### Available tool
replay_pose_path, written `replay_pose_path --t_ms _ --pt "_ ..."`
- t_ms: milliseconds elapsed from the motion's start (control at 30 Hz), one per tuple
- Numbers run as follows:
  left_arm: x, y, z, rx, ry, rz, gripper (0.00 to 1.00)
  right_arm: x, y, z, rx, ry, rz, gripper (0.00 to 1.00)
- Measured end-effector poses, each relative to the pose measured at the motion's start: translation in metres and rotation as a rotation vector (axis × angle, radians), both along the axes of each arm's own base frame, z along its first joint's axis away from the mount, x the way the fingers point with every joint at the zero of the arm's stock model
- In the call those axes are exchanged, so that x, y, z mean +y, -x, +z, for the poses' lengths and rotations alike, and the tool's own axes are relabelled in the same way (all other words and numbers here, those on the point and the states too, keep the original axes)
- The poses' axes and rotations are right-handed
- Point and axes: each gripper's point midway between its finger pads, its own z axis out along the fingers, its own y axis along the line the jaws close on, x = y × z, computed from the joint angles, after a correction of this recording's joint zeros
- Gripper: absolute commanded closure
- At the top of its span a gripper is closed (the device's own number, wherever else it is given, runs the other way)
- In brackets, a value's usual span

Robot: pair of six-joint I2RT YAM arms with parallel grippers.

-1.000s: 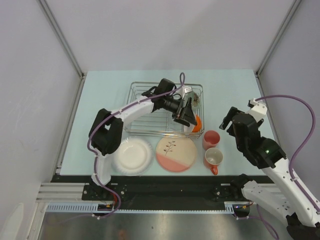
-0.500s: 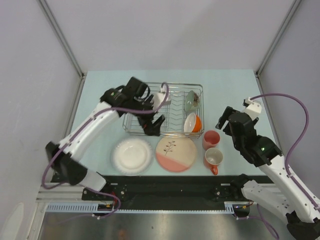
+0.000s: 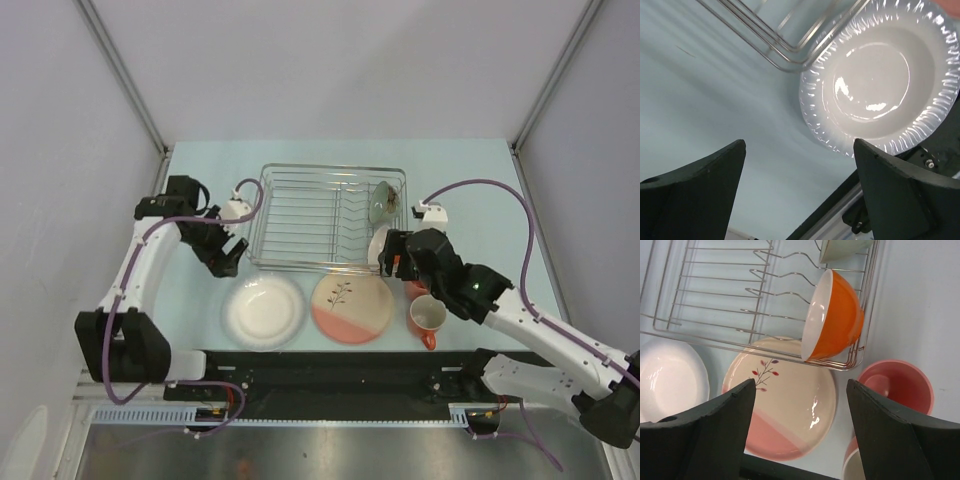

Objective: Load the mixed dishes into the dish rack

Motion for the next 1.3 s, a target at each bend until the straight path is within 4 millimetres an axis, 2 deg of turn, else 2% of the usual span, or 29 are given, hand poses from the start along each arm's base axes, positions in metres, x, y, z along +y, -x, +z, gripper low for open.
replay_pose_path --t_ms 133,300,633,1033,1300 --pt "0.018 0.013 -0.037 0.157 0.02 -0.002 0.07 -0.002 0.005 0.014 -0.037 -0.034 0.004 0.2" --pt "0.035 0.013 -0.063 0.251 0.063 -0.013 0.07 -0.016 0.01 0.037 -0.1 -0.077 -0.024 0.2" --pt "0.02 0.014 -0.107 0.429 0.222 -0.132 0.06 -0.019 0.007 0.037 -0.088 -0.041 -0.046 0.2" --pt "0.009 0.013 -0.121 0.472 0.302 -0.225 0.09 -0.008 -0.008 0.038 -0.064 0.01 -0.059 0.21" --pt "0.002 0.019 -0.123 0.495 0.31 -0.265 0.1 -0.003 -0.012 0.029 -0.041 0.04 -0.06 0.21"
